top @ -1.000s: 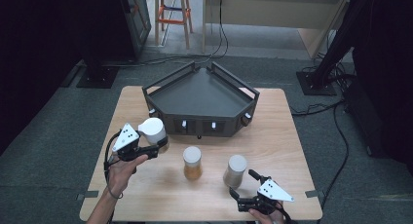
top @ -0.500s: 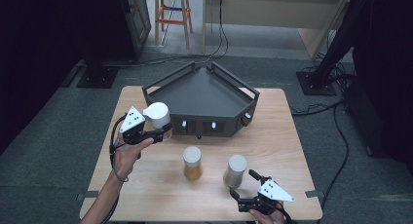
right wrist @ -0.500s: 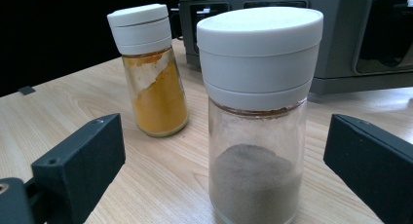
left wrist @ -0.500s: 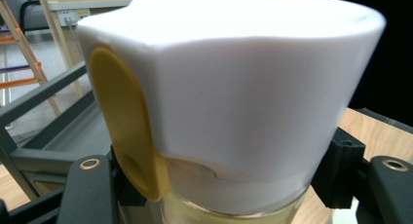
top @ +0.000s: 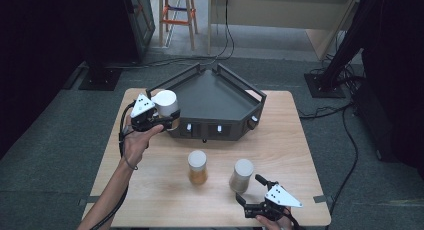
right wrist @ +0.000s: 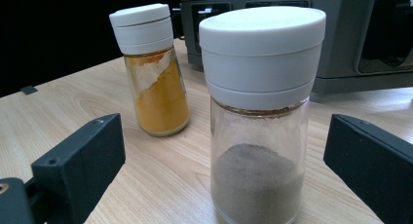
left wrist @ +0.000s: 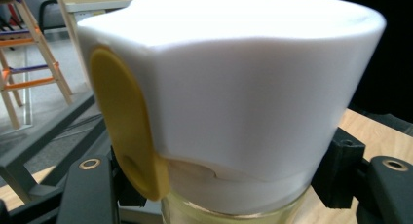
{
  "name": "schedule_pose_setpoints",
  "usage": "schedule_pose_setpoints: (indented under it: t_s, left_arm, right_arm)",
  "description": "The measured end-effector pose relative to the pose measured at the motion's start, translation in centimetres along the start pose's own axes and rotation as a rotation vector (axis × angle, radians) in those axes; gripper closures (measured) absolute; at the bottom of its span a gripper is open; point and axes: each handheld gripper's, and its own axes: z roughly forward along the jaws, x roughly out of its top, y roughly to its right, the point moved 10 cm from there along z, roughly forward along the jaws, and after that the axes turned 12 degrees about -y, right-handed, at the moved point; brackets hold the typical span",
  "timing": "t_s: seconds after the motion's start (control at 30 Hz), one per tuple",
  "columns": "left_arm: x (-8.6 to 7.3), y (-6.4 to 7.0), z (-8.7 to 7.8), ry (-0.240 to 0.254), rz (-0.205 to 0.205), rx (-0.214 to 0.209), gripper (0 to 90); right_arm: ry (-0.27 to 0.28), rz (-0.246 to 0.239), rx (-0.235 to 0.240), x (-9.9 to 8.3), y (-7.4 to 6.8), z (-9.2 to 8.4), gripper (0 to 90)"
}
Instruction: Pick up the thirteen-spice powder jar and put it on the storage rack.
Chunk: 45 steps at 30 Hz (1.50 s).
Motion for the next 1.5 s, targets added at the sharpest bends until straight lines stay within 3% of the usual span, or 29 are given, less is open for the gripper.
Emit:
schedule_pose_setpoints:
  t_s: [0.5,0.63,0.87,1.5]
  left_arm:
    - [1.4,-0.7,2.7,-0.020,-0.008,0.049,30.4]
    - [1.4,-1.3,3.8,-0.012,-0.033,0.069,30.4]
    - [1.8,-1.6,4.9,-0.012,-0.040,0.089,30.4]
    - [1.4,-2.7,7.5,-0.014,-0.077,0.138,30.4]
  right_arm:
    - [0.003,0.000,0.004,0.0,0.0,-0.1,1.4]
    - [0.005,-0.002,0.005,0.0,0.0,-0.1,1.4]
    - [0.006,0.001,0.008,0.0,0.0,-0.1,1.4]
    - [0.006,0.005,0.016,-0.1,0.1,-0.1,1.4]
